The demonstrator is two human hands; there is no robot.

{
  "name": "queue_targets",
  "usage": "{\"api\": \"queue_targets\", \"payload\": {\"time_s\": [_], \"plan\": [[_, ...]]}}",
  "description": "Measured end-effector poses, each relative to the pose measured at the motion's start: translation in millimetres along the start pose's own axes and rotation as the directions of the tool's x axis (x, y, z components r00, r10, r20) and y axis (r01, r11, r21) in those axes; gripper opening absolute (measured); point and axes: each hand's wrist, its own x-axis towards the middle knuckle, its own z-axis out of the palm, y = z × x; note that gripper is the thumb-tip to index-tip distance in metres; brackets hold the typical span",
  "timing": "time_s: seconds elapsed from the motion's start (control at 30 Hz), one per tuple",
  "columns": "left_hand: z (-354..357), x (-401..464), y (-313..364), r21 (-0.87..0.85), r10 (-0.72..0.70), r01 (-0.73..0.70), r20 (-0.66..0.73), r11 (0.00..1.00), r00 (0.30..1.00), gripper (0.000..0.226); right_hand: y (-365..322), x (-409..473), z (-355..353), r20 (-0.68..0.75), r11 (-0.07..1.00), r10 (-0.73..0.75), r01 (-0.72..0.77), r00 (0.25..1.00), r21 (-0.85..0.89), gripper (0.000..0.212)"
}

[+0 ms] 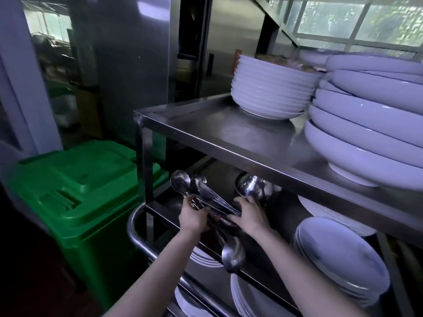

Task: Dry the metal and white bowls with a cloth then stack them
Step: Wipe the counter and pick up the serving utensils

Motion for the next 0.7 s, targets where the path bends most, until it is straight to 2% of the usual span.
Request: {"api": "queue_targets", "payload": {"time_s": [0.07,0.13,0.2,0.3,0.33,0.4,0.53,0.63,0.7], "plan": [[5,-1,-1,-0.020,-0.009,0.009,-0.004,1.000,1.000,0.047,-6,-8,-3,-0.035,0.985,-0.098,0.102,0.995,0.138,0.037],[11,-1,-1,-0.061,-0.010,0.008,-0.026,0.998,1.000,0.044,-11,-18,-3,-0.016,0.955,-0.145,0.144,0.989,0.261,0.025],[19,-5,2,-0.121,-0.025,0.020,-0.046,0.992,0.999,0.044,-11,-30,-3,0.067,0.944,-0.163,0.136,0.984,0.301,0.031],[34,-10,3,-0.243,-0.068,0.066,-0.001,0.968,0.998,0.047,2,-44,-9,0.180,0.955,-0.122,0.067,0.976,0.288,0.061],[38,-13,2,-0.282,-0.092,0.098,0.032,0.955,0.995,0.047,7,-48,-10,0.180,0.967,-0.105,0.058,0.978,0.249,0.064],[45,-21,0,-0.322,-0.129,0.159,0.115,0.933,0.985,0.048,16,-56,-11,0.137,0.984,-0.060,0.036,0.989,0.172,0.055],[55,-32,-11,-0.232,-0.117,0.180,0.265,0.956,0.957,0.059,33,-69,-13,0.080,0.995,0.030,-0.037,0.996,0.093,0.039],[51,-39,-9,-0.143,-0.157,0.229,0.396,0.963,0.905,0.054,49,-74,-19,0.050,0.993,0.078,-0.082,0.996,0.086,0.029],[47,-37,-8,-0.045,-0.177,0.217,0.434,0.975,0.883,0.049,56,-75,-20,0.016,0.993,0.094,-0.095,0.995,0.071,0.025]]}}
